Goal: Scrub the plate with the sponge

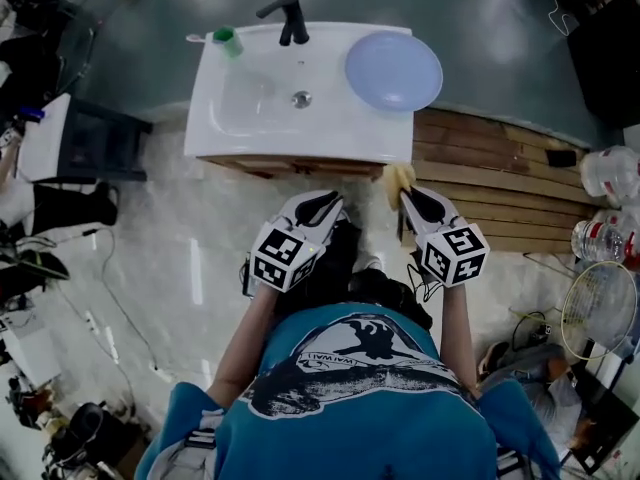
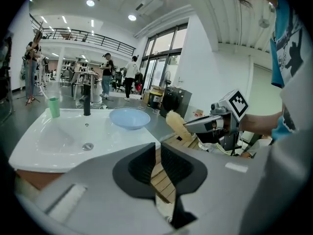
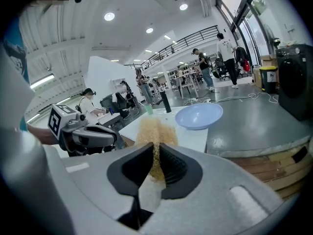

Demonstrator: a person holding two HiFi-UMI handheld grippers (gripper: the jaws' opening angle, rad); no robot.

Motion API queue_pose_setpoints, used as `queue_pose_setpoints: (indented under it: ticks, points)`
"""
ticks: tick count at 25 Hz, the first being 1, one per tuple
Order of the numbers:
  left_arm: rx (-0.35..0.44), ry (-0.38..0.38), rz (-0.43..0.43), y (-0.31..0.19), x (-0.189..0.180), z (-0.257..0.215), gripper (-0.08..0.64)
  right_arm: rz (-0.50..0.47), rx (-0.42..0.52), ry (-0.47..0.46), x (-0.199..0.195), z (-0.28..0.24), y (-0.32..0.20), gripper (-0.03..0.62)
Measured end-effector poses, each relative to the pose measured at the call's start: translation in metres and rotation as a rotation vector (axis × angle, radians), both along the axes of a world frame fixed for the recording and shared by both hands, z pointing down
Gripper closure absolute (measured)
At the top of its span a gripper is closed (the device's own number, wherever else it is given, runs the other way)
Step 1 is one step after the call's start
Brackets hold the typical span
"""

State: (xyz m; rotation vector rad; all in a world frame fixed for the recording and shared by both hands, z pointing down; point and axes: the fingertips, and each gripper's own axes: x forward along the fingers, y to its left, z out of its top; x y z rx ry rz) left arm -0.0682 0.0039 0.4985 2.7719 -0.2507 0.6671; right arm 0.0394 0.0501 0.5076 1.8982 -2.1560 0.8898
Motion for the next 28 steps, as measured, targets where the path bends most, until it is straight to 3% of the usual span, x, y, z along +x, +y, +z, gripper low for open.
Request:
queue_pose_setpoints:
  ticks: [4, 14, 28]
  points:
    - [0.007, 0.013, -0.022, 0.021, -0.004, -0.005, 0.546, -0.014, 0.014, -0.001, -0.014, -0.006, 0.024, 0.555]
    - [-0.029, 0.087, -0.063, 0.086, -0.012, -0.022, 0.548, -0.092, 0.023, 0.038, -0.04, -0.013, 0.079, 0.557]
    - [0.002, 0.094, -0.052, 0.129, -0.018, -0.031, 0.548, -0.16, 0.049, 0.06, -0.058, -0.019, 0.105, 0.558]
